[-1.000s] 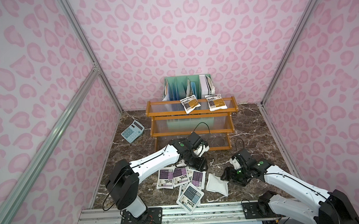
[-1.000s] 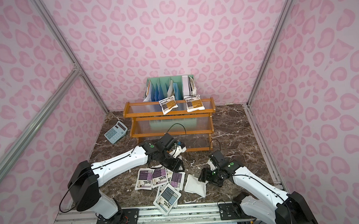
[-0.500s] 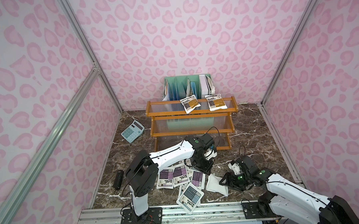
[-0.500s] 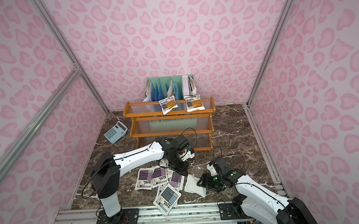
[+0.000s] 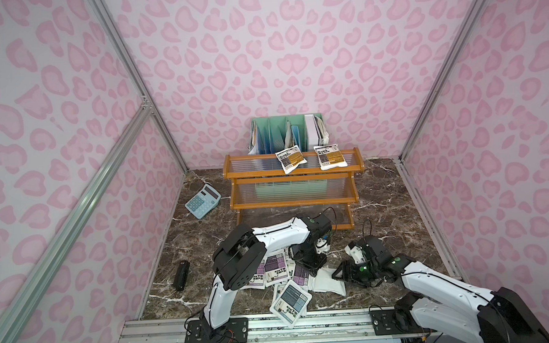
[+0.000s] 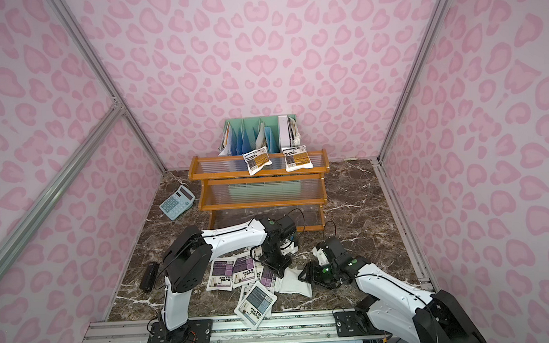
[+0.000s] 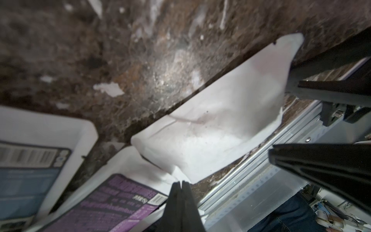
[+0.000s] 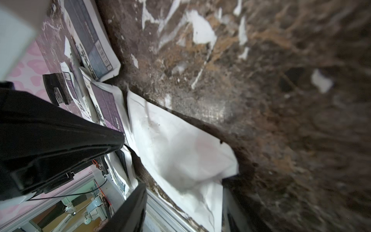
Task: Place the bagged coffee beans on the shelf by color
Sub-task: Pick up the bagged coffee beans at the center of the board.
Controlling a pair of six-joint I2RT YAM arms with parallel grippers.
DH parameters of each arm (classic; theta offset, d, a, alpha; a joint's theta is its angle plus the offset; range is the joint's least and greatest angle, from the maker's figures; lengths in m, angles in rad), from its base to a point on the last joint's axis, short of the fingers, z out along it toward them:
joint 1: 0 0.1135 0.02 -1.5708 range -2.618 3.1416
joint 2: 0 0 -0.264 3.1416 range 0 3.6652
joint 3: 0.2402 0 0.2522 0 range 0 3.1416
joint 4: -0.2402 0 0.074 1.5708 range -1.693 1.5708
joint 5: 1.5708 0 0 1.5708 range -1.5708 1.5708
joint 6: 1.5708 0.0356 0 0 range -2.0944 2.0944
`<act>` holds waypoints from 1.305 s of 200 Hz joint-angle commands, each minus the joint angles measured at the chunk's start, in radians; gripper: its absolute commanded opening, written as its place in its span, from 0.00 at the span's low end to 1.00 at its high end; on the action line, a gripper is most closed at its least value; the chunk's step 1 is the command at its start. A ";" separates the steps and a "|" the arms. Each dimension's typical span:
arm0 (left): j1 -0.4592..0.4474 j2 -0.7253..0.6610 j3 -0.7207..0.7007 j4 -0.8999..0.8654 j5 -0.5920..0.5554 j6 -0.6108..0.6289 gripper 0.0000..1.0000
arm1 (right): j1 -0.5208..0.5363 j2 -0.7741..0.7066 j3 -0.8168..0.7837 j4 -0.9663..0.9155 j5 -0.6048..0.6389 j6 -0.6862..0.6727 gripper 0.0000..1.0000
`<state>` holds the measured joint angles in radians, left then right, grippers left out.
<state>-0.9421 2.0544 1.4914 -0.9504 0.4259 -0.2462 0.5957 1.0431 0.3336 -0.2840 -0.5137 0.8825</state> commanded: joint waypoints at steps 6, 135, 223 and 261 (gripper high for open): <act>-0.001 0.033 0.022 -0.052 -0.015 0.048 0.00 | 0.002 0.024 0.006 0.009 0.054 -0.026 0.60; 0.020 -0.032 0.082 -0.054 -0.123 0.012 0.00 | 0.031 -0.001 0.220 -0.122 0.287 -0.139 0.00; 0.398 -0.427 -0.223 0.445 0.410 -0.552 0.45 | 0.421 0.133 0.569 -0.169 1.146 -0.461 0.00; 0.401 -0.448 -0.249 0.434 0.425 -0.671 0.44 | 0.594 0.125 0.421 0.250 1.417 -0.834 0.00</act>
<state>-0.5446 1.6207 1.2602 -0.5724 0.7784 -0.7799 1.1336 1.1820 0.8272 -0.3294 0.6170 0.3424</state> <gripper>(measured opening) 0.443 0.090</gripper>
